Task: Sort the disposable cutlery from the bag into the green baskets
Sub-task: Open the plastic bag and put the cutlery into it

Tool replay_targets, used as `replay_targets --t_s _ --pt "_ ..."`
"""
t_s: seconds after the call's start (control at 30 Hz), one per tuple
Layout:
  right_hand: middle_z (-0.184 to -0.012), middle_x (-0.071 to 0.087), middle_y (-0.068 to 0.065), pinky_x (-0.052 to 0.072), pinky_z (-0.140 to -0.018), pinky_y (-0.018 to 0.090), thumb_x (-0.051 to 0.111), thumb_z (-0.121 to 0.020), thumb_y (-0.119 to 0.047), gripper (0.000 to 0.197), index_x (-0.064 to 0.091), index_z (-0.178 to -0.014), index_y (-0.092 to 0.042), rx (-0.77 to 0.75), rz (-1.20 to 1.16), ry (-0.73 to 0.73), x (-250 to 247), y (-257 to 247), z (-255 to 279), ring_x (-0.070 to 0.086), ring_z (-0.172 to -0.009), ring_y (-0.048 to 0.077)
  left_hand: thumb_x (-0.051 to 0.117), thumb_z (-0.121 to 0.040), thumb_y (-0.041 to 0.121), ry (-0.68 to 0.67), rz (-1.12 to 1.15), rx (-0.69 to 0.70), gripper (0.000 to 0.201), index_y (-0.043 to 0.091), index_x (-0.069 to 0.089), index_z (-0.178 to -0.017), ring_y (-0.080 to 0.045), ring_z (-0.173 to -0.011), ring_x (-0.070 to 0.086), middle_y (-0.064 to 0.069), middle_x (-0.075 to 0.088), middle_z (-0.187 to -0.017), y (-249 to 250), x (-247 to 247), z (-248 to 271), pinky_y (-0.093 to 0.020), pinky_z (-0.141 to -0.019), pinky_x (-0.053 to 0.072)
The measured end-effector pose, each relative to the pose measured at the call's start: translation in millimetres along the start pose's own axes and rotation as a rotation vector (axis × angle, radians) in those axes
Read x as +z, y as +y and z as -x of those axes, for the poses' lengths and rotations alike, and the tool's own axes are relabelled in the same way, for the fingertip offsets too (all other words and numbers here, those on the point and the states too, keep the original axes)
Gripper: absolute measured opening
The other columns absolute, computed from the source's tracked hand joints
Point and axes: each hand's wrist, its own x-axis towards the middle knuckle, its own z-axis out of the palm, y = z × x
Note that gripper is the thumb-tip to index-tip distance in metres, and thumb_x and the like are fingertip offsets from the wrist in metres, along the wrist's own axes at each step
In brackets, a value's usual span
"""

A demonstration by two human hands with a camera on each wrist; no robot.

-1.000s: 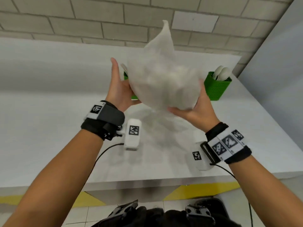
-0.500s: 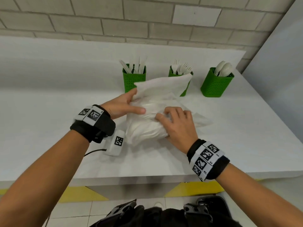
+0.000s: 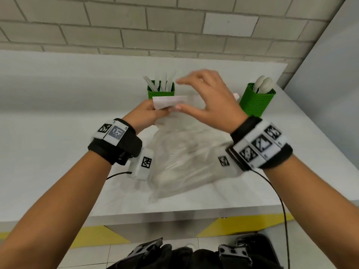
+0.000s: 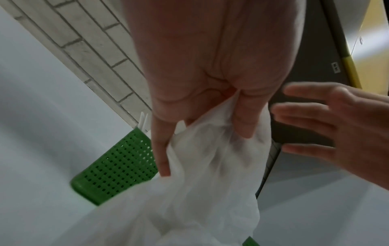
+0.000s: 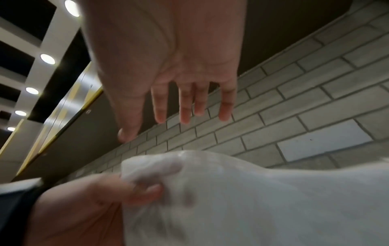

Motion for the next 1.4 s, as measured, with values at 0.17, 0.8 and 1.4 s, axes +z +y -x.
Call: replay_targets --t_s 0.17,0.8,1.4 --pt "-0.094 0.066 -0.001 0.049 -0.086 0.042 0.063 -0.085 -0.035 0.024 0.068 -0.104 -0.02 0.049 -0.239 -0.143 13.6 4.4 -37.0 0.059 -0.089 0.016 0.052 -0.092 0.008 0.019 0.068 0.007 0.019 0.02 0.066 -0.095 -0.006 -0.08 0.067 0.01 0.072 -0.081 4.8 1.2 4.1 -0.028 -0.077 0.052" --pt "-0.073 0.062 0.006 0.046 -0.058 0.006 0.072 -0.08 -0.008 0.011 0.07 -0.09 -0.004 0.358 -0.408 0.015 -11.2 114.2 7.6 0.057 -0.05 -0.007 0.059 -0.086 0.028 0.437 -1.049 0.459 0.041 0.017 0.058 -0.125 -0.029 -0.128 0.04 -0.008 0.052 -0.131 53.2 40.0 -29.6 -0.051 -0.103 0.032" --pt "-0.069 0.065 0.007 0.056 -0.065 0.018 0.068 -0.082 -0.003 0.005 0.069 -0.085 -0.007 0.315 -0.618 0.031 -19.6 109.2 18.5 0.064 -0.056 0.002 0.065 -0.086 0.016 0.261 -0.873 0.33 0.016 0.003 0.07 -0.093 -0.025 -0.084 0.064 -0.012 0.071 -0.089 42.0 68.2 -45.2 -0.023 -0.077 0.043"
